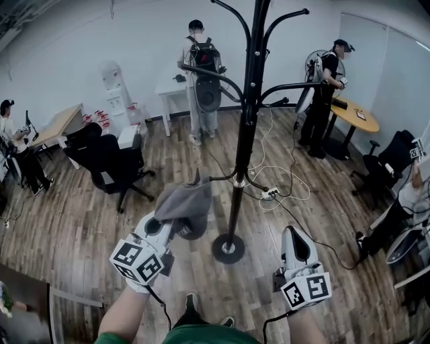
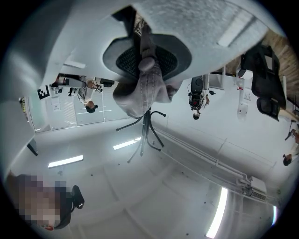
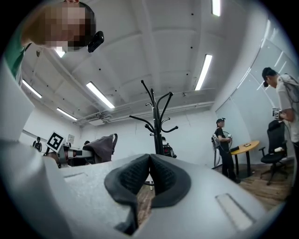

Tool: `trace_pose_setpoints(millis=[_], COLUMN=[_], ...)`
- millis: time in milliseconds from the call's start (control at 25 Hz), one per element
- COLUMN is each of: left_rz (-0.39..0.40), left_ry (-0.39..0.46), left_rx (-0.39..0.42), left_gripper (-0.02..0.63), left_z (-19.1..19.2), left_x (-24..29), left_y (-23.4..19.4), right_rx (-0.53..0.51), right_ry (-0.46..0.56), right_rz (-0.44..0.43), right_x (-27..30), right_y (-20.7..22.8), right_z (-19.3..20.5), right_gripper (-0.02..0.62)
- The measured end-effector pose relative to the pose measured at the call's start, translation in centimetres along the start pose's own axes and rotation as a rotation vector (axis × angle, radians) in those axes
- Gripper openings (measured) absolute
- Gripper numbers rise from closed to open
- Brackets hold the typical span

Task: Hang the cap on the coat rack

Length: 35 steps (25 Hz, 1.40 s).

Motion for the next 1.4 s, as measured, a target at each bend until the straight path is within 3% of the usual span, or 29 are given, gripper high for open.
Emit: trace_pose_setpoints(millis=[400, 1080, 1400], left_rz=[0.042, 0.161, 0.232], left_ry=[0.038, 0.069, 0.076], left_rx=[-0.019, -0.071, -0.062], left_gripper=[0.034, 0.034, 0.034], left_z=[-0.4, 1.1, 1.5], left_x=[4.7, 17.4, 23.4], left_y=[-4.7, -17.3, -19.3], right_rx=[-0.054, -0.179, -0.221], right_ry=[-0.008, -0.007, -0.014], right_rz=[0.087, 0.210, 0.263], right_x=[1.9, 10.4, 11.9], right_y=[1.9, 0.2, -0.5], right_z=[1.1, 4.3, 5.4], right_gripper=[0.002, 0.002, 0.002])
Point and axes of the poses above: the fingertips, and each gripper's own axes: x forward along the fingers, y to its right, z out of its underside, the point moved 1 cm from there along -x, backward along the fingers, and after that the axes turned 15 degrees about y, right-handed, at the moved point
